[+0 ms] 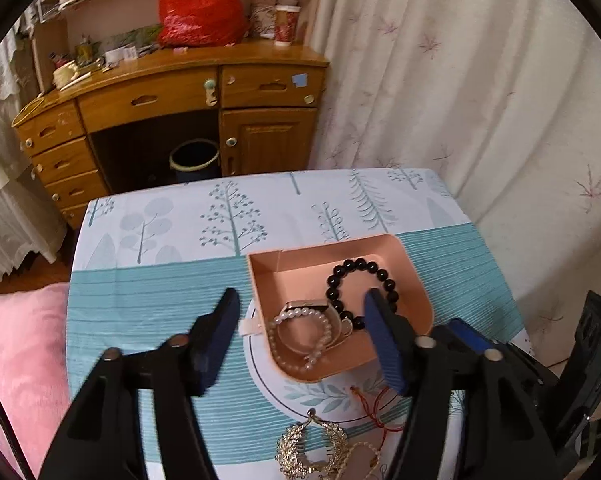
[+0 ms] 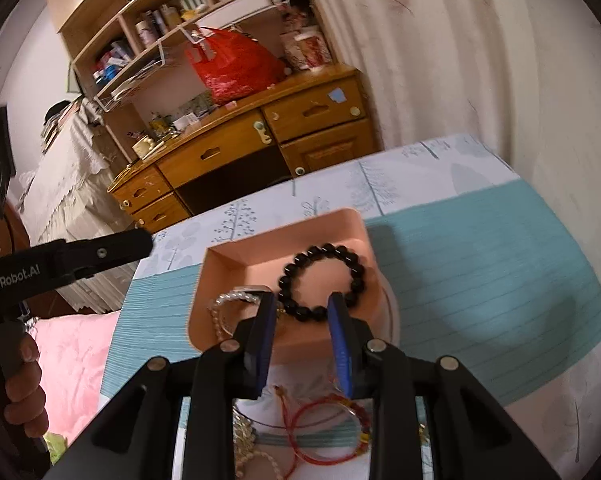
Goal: Organize jewelry
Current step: 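Move left tool to the long pearl necklace while right tool reaches the flower charm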
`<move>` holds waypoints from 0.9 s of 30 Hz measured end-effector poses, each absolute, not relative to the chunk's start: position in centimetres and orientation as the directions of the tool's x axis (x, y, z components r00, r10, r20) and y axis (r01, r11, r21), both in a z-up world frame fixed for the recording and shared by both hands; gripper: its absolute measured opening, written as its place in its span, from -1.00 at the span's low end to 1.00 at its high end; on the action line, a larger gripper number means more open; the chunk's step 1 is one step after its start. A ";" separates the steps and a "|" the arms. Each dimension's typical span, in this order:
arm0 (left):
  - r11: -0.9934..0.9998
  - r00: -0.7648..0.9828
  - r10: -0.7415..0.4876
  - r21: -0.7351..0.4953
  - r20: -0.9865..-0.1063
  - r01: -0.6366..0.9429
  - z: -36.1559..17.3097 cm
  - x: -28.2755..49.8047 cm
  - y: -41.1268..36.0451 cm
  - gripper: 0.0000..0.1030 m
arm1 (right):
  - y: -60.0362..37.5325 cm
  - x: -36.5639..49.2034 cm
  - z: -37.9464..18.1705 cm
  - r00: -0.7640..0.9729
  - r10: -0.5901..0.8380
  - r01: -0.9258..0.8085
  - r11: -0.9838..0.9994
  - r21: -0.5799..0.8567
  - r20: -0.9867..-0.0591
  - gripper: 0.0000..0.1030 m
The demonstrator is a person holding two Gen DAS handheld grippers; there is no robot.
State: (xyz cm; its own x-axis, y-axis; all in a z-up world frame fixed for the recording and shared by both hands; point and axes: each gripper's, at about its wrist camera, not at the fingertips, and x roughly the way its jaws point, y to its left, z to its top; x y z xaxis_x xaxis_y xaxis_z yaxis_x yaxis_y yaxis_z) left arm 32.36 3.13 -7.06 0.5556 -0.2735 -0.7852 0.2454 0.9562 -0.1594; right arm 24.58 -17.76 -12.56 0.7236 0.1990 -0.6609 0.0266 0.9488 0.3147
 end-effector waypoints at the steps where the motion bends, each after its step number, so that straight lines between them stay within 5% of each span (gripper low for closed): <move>1: 0.959 0.555 -0.267 -0.159 -0.788 0.237 -7.2 32.2 3.3 0.37 | -18.2 24.4 -12.8 0.719 0.197 0.037 0.947 0.320 -0.666 -0.48; 4: 0.966 0.542 -0.239 -0.142 -0.806 0.216 -8.1 31.5 3.5 0.42 | -19.6 23.7 -13.6 0.702 0.207 0.065 0.934 0.350 -0.682 -0.36; 10: 0.988 0.468 -0.105 -0.041 -0.878 0.147 -11.9 27.7 4.0 0.58 | -21.7 21.2 -16.3 0.617 0.299 0.022 0.918 0.395 -0.728 0.35; 16: 0.994 0.318 -0.019 0.017 -0.948 0.108 -14.8 23.6 4.4 0.59 | -20.7 18.6 -17.8 0.510 0.260 -0.118 0.965 0.233 -0.820 0.35; 20: 0.993 0.289 0.040 0.070 -0.957 0.096 -15.4 20.6 4.0 0.79 | -19.8 17.3 -18.2 0.443 0.238 -0.260 0.957 0.130 -0.864 0.36; 27: 0.999 0.270 0.033 0.042 -0.962 0.027 -16.0 17.1 2.1 0.79 | -17.9 15.6 -19.0 0.402 0.110 -0.509 0.852 -0.122 -0.909 0.36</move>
